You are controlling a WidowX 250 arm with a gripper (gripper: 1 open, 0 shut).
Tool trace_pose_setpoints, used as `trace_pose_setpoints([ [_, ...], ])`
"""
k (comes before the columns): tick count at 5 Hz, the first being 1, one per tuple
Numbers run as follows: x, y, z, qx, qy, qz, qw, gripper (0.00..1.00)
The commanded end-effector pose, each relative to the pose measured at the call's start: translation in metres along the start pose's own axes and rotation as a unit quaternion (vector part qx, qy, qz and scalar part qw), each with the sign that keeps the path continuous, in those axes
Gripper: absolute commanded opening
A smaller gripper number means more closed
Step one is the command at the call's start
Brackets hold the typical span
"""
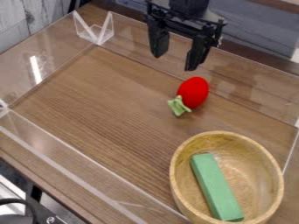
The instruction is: Move the red object to the left side of the table
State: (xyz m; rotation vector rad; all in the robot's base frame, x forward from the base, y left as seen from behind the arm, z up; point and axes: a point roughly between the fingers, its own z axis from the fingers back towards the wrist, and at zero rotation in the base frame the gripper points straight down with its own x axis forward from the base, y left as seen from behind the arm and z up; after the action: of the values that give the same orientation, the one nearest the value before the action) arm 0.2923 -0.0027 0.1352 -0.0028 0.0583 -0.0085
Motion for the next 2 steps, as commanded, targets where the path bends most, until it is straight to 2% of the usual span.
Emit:
trace_pose_setpoints([
  [1, 0.005, -0.011, -0.007, -0.004, 0.005, -0.005, 1.0000, 1.00],
  [2, 0.012, -0.009, -0.023, -0.010, 0.005, 0.005, 0.9999, 1.00],
])
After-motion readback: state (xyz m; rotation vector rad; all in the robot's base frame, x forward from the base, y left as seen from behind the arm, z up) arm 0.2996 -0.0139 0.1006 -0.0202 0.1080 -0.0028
